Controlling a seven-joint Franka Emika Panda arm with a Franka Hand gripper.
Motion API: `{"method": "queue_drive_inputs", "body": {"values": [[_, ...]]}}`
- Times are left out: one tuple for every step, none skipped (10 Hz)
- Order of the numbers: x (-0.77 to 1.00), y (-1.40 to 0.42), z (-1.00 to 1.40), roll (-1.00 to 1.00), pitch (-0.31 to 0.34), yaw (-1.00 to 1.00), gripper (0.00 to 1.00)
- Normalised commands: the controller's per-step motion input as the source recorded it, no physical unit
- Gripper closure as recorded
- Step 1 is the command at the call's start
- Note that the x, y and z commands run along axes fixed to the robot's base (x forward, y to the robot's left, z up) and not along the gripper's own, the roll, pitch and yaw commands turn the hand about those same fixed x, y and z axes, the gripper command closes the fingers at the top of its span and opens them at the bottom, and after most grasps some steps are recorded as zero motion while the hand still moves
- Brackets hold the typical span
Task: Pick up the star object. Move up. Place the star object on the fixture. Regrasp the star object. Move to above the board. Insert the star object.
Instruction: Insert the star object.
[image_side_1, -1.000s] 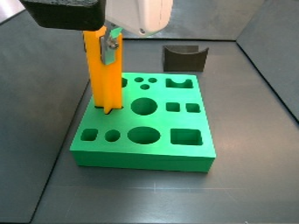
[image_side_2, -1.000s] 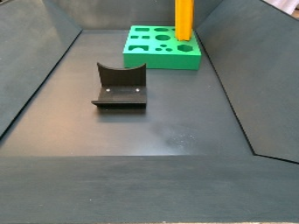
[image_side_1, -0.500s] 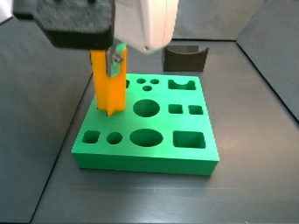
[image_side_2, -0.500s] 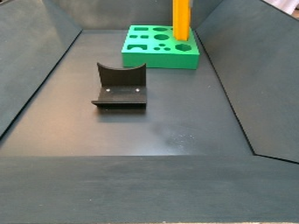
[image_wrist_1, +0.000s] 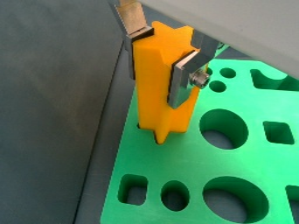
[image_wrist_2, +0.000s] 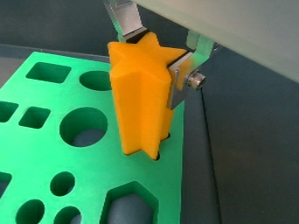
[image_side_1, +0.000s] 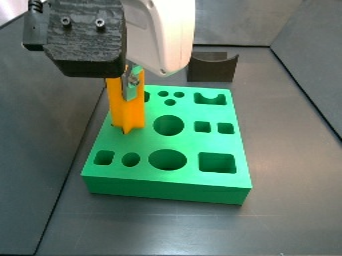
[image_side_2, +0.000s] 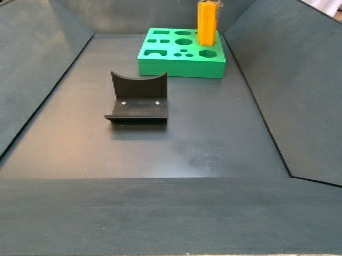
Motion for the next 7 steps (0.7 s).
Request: {"method": "queue_drive_inputs", "body": {"values": [[0.0,0.0,-0.89,-0.1,-0.107,0.07,1.0],[0.0,0.0,-0.87,-0.1,-0.12,0.05,1.0],[0.0,0.0,-0.85,-0.09,-0.131,0.01,1.0],[0.0,0.0,-0.81,-0.1,-0.149,0.0,1.0],[0.0,0.0,-0.79,-0.11,-0.159,0.0,1.0],[0.0,0.0,-0.77,-0.12,-0.169,0.0,1.0],[0.0,0.0,-0.77,-0.11,-0.164,0.0,1.0]]}}
